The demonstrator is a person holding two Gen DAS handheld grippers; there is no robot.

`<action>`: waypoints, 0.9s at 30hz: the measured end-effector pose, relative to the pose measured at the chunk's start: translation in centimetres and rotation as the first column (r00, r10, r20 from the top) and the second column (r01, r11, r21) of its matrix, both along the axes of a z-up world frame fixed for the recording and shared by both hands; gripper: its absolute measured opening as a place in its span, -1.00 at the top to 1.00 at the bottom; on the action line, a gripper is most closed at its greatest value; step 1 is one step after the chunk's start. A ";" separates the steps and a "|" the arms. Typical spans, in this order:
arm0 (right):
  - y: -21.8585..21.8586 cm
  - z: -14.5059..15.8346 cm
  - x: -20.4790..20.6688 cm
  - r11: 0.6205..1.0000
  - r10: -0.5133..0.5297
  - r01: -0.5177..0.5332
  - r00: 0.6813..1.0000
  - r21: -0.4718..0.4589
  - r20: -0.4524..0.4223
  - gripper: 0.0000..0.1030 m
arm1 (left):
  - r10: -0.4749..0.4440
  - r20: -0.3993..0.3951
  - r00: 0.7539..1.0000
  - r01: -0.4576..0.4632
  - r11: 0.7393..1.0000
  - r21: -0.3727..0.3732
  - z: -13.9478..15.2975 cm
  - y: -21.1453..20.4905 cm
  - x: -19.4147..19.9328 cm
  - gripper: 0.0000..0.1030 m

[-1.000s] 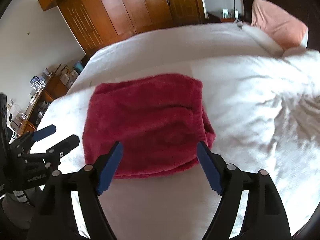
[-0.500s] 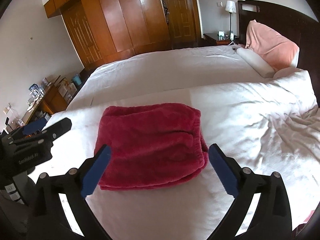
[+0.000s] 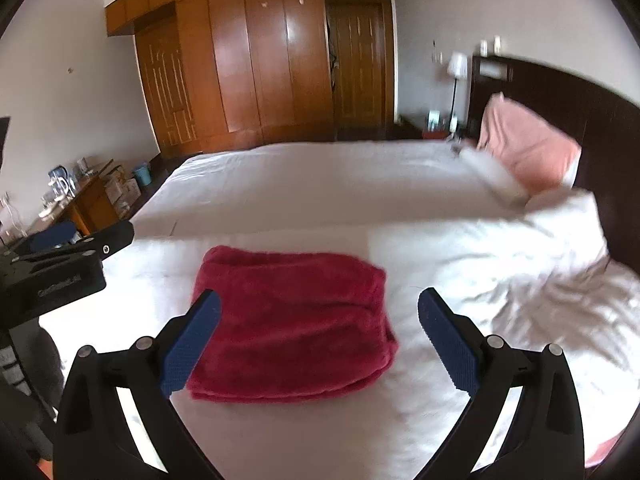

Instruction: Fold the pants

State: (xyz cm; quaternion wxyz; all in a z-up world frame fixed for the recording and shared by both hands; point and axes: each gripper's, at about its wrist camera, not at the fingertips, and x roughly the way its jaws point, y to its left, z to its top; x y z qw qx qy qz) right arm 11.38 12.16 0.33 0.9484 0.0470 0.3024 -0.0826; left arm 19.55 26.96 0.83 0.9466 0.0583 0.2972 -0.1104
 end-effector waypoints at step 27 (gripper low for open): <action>-1.9 -5.9 5.0 0.996 0.090 -0.092 0.976 -0.002 -0.199 -0.94 | 0.071 -0.256 0.964 -0.041 0.992 0.121 -6.6 -2.6 -0.1 -0.90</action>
